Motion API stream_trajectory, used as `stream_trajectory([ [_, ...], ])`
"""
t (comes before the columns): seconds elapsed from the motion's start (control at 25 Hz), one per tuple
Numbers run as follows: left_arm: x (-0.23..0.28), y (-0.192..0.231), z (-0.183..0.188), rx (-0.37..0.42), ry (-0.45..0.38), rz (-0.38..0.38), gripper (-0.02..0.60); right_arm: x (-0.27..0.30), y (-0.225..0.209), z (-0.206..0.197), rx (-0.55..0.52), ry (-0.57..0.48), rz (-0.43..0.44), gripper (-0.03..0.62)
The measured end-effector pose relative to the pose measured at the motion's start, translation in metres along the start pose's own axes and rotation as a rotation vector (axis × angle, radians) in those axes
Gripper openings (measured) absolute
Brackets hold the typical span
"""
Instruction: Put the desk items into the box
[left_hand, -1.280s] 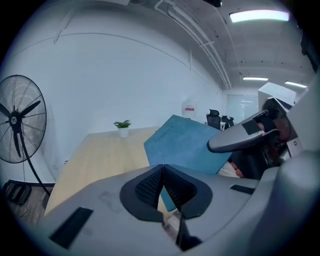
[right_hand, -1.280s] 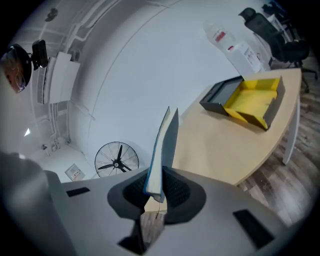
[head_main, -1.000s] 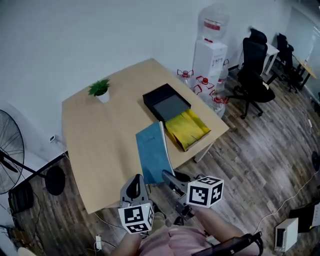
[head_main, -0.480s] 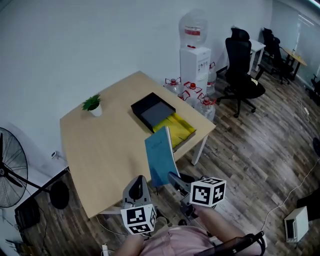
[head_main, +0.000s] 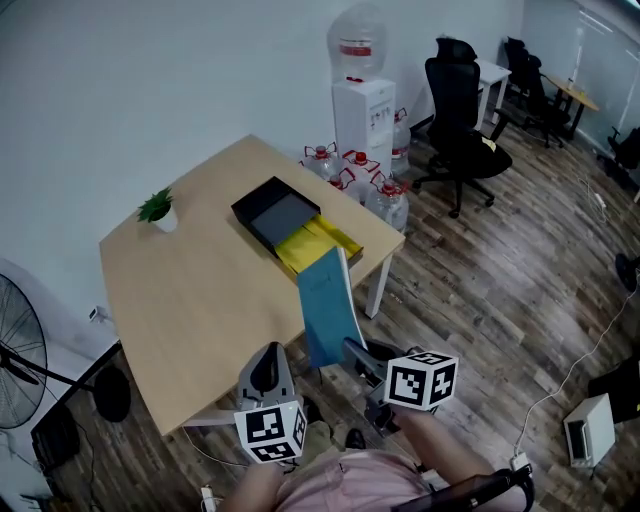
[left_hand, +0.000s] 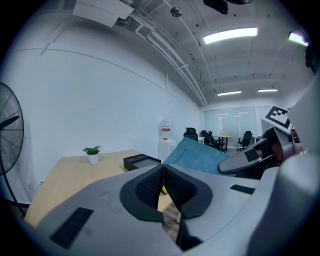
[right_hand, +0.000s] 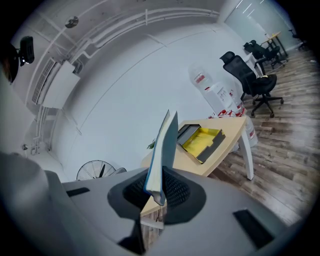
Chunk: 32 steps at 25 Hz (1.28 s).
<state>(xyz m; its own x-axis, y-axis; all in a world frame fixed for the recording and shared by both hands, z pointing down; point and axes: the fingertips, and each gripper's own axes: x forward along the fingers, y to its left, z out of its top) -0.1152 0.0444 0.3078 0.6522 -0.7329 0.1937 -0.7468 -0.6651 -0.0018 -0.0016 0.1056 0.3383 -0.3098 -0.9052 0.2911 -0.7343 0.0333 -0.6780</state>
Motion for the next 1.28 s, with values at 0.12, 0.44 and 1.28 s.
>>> stream_trajectory([
  [0.12,0.012,-0.010,-0.002,0.011,0.010,-0.020,0.012,-0.004,-0.017,0.007,0.017,-0.010,-0.026,0.044],
  [0.44,0.073,-0.016,-0.004,0.013,0.035,-0.039,0.012,0.020,-0.058,0.034,0.042,0.008,-0.049,0.044],
  [1.28,0.226,0.037,0.042,0.002,0.013,0.003,0.012,0.136,-0.105,0.137,0.027,0.075,-0.023,0.046],
])
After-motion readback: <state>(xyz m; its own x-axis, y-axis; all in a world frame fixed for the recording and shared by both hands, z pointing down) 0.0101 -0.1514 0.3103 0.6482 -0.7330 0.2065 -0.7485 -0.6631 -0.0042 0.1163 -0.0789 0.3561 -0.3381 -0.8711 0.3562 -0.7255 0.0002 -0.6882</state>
